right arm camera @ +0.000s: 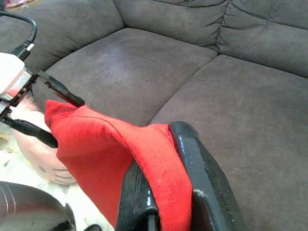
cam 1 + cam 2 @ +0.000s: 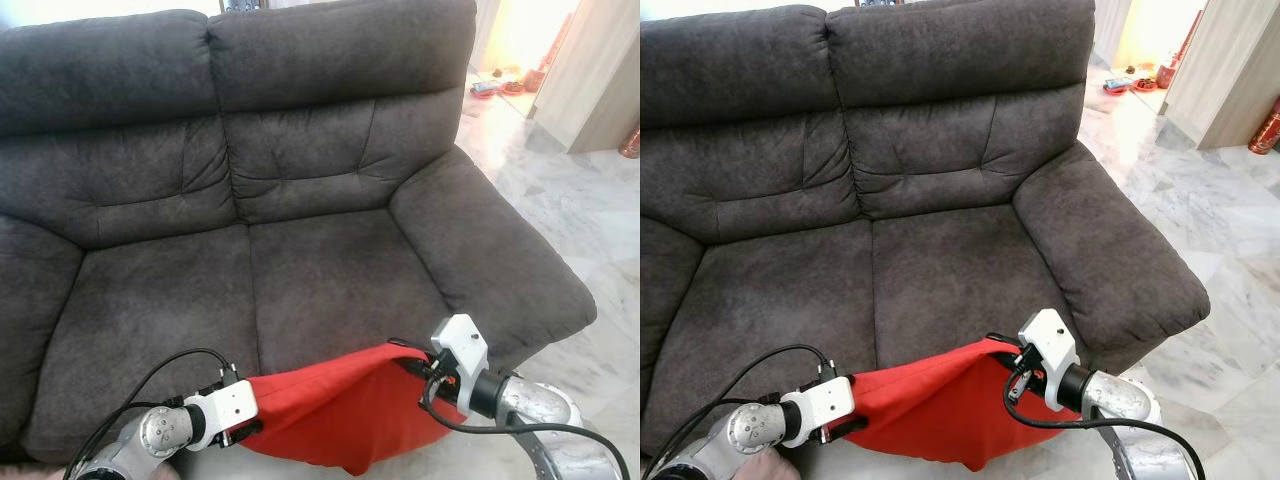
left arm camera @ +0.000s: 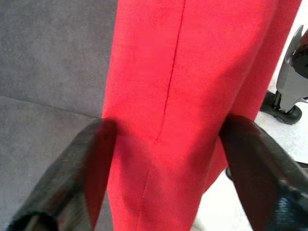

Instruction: Move the pillow to the sofa from floor

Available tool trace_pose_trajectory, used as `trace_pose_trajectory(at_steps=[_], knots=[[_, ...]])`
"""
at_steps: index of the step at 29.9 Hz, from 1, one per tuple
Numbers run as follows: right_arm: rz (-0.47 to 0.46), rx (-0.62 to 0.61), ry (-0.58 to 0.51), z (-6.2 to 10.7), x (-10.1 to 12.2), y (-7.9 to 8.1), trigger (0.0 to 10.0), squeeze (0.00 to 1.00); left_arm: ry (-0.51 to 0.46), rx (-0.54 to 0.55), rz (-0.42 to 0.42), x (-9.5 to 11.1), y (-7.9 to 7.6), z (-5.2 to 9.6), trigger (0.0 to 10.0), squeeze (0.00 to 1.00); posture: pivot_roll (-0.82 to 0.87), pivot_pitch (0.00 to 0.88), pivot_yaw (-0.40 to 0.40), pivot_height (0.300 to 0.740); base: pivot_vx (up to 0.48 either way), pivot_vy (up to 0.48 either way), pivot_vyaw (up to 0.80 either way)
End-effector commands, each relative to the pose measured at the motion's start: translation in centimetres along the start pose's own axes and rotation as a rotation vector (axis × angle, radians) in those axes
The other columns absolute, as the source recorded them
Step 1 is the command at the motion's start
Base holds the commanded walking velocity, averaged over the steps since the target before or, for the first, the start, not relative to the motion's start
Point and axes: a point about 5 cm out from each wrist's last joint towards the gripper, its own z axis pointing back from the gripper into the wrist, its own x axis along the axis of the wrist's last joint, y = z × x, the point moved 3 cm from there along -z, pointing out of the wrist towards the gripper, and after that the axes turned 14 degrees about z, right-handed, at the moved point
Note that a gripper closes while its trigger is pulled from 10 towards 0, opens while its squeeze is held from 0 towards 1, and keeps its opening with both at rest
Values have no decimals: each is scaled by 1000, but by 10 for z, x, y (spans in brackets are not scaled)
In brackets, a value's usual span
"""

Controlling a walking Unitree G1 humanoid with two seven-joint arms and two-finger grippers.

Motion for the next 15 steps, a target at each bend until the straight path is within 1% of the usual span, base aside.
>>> trace_pose_trajectory(at_steps=[1, 3, 9, 10, 11, 12, 15], knots=[[77, 7, -129, 0, 34, -3, 10000, 0, 18, -5, -12, -5, 5, 5, 10000, 1000, 55, 47, -13, 740, 0, 0, 0], [79, 14, -130, 2, 35, -3, 10000, 0, 24, -7, -3, -9, 5, 8, 10000, 1000, 55, 48, -13, 740, 0, 0, 0], [77, 27, -128, 4, 36, -3, 10000, 0, 37, 18, 28, -15, 6, 11, 10000, 1000, 55, 49, -15, 740, 0, 0, 0], [77, 29, -129, 4, 36, -3, 10000, 0, 46, 14, 22, -16, 6, 11, 10000, 43, 54, 50, -15, 740, 0, 0, 0], [77, 30, -131, 4, 37, -3, 10000, 0, 52, 9, 17, -17, 5, 12, 10000, 43, 54, 50, -15, 740, 0, 0, 0], [80, 36, -133, 5, 38, -2, 10000, 0, 56, 2, 21, -18, 4, 12, 10000, 0, 51, 49, -14, 740, 0, 0, 0], [84, 38, -136, 6, 40, -3, 10000, 0, 57, -1, 38, -20, 3, 12, 10000, 0, 50, 49, -14, 740, 0, 0, 0]])
